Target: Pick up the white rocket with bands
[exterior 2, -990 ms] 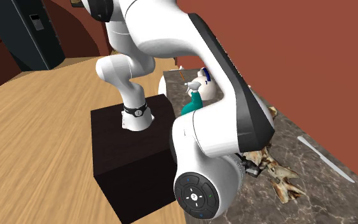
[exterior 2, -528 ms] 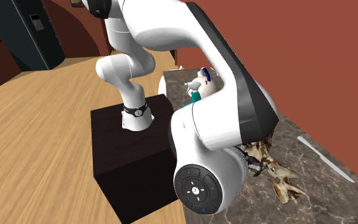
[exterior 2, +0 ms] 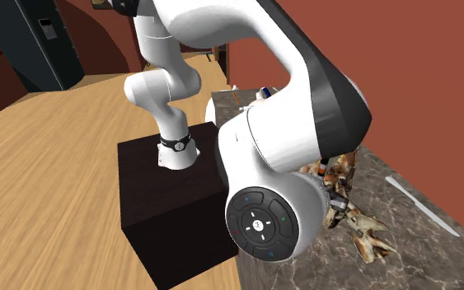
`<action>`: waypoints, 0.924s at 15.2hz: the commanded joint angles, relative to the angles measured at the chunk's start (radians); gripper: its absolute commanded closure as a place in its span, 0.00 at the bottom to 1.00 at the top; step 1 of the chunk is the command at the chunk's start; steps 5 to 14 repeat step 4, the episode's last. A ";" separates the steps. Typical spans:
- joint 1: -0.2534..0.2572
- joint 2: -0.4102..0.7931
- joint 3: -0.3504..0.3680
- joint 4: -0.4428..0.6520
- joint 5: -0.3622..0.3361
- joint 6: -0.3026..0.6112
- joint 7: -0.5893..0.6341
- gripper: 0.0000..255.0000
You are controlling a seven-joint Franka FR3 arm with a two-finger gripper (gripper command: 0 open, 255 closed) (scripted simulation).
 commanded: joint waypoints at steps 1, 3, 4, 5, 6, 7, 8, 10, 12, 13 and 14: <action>-0.001 -0.017 -0.001 0.003 -0.003 -0.015 0.014 1.00; -0.002 -0.026 -0.001 0.006 -0.004 -0.023 0.023 1.00; -0.002 -0.026 -0.001 0.006 -0.004 -0.023 0.023 1.00; -0.002 -0.026 -0.001 0.006 -0.004 -0.023 0.023 1.00; -0.002 -0.026 -0.001 0.006 -0.004 -0.023 0.023 1.00; -0.002 -0.026 -0.001 0.006 -0.004 -0.023 0.023 1.00; -0.002 -0.026 -0.001 0.006 -0.004 -0.023 0.023 1.00; -0.002 -0.026 -0.001 0.006 -0.004 -0.023 0.023 1.00; -0.002 -0.026 -0.001 0.006 -0.004 -0.023 0.023 1.00; -0.002 -0.026 -0.001 0.006 -0.004 -0.023 0.023 1.00; -0.002 -0.026 -0.001 0.006 -0.004 -0.023 0.023 1.00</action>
